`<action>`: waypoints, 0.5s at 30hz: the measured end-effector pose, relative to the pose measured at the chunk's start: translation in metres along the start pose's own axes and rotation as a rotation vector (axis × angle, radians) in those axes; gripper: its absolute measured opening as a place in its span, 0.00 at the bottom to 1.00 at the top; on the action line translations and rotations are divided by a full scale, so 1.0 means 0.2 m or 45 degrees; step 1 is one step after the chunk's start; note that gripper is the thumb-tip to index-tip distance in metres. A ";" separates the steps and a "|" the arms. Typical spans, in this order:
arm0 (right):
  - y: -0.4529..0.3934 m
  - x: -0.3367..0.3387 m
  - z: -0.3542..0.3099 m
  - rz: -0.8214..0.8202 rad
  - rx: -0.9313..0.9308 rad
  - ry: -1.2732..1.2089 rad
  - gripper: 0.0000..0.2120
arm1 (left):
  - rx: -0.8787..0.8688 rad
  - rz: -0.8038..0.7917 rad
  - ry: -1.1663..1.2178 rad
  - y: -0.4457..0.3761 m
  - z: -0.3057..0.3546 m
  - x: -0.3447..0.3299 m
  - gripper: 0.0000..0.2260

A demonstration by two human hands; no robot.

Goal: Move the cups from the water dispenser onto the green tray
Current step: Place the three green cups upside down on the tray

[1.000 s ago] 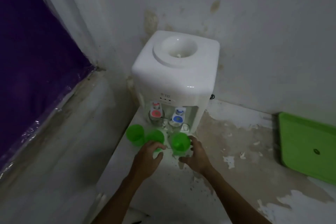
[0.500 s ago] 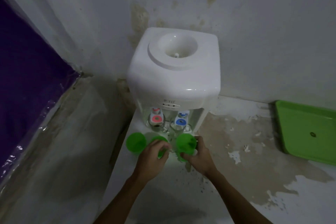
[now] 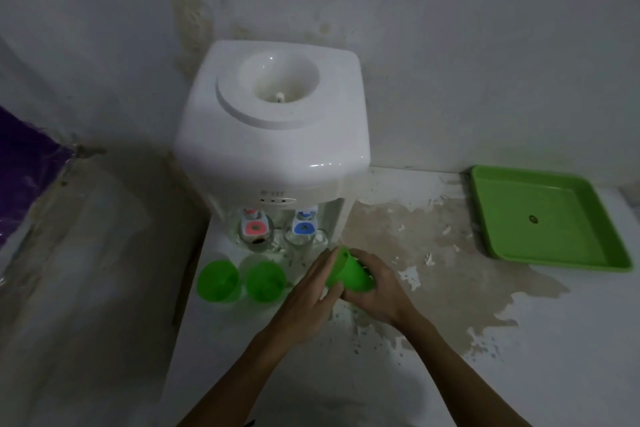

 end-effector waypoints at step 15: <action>0.12 0.52 0.32 0.083 -0.012 -0.095 0.34 | 0.587 0.313 0.726 -0.37 0.17 -0.49 0.15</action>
Point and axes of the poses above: each hand's wrist, its own y-axis away from the middle knuckle, its own x-axis out of the back of the hand, z = x × y, the point moved 2 cm from there along -y, towards the middle knuckle, and after that the axes turned 1 degree about -y, right-handed, at the moved point
